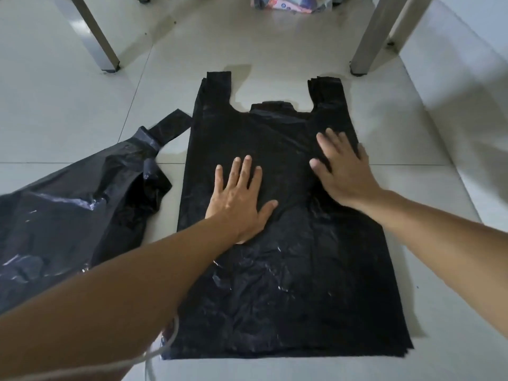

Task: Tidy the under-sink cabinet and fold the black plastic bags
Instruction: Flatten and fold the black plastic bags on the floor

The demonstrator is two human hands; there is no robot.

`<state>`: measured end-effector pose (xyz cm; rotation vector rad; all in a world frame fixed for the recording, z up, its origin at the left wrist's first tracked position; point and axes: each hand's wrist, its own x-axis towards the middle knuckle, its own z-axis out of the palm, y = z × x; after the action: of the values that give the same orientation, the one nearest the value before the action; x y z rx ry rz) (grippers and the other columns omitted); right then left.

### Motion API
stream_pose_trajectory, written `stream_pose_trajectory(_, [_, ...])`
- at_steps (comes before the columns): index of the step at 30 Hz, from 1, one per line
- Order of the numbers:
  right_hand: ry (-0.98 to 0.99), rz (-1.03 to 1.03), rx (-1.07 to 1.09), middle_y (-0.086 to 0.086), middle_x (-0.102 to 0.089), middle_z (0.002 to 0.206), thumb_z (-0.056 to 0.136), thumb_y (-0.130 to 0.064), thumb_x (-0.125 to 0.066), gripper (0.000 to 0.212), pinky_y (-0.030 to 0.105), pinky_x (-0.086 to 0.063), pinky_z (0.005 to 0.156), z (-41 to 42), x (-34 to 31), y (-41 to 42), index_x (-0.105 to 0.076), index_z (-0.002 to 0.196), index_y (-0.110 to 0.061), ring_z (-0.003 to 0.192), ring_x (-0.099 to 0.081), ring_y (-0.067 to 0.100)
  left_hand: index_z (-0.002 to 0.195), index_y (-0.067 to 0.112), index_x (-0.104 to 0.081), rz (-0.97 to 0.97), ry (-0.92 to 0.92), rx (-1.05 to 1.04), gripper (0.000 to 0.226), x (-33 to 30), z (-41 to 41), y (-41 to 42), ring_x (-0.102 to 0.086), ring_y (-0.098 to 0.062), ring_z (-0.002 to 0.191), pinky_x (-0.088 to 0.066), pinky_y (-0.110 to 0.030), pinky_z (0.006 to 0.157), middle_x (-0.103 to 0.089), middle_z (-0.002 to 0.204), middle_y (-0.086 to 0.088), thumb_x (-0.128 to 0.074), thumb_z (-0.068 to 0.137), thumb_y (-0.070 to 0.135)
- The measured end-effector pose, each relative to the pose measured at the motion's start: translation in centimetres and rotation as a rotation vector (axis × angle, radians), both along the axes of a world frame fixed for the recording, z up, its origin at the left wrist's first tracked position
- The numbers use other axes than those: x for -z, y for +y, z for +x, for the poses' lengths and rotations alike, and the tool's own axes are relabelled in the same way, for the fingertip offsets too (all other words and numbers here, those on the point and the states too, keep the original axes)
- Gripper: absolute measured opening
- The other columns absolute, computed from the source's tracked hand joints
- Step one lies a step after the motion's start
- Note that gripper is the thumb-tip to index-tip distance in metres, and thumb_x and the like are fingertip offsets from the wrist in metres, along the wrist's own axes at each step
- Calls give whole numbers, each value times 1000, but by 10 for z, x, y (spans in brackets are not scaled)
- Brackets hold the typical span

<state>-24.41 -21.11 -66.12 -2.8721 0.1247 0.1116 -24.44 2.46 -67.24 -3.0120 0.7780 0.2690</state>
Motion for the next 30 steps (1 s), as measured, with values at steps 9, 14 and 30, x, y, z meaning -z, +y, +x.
stream_pose_trajectory(9, [126,-229,-168,5,-6,165,93,-67,-7,73,60,-4,119,-109,36,52,-9,156,-32,151,-2,31,153,29,12,69,43,13,78,18,-41,40,14,-27,148,6,-55,118,16,162,-7,-6,90,70])
stream_pose_trajectory(14, [152,-221,-120,2,9,165,93,-67,-6,72,56,4,120,-110,28,53,3,156,-32,151,10,28,155,22,6,40,10,-29,82,13,-56,46,14,-29,148,8,-54,118,16,161,-9,-9,90,69])
stream_pose_trajectory(30, [266,-317,-218,0,-2,165,93,-71,-10,74,54,-17,119,-136,-53,78,3,156,-34,151,-11,27,156,21,-2,248,193,87,81,-50,-86,90,5,-29,149,0,-57,118,6,163,-7,-22,93,69])
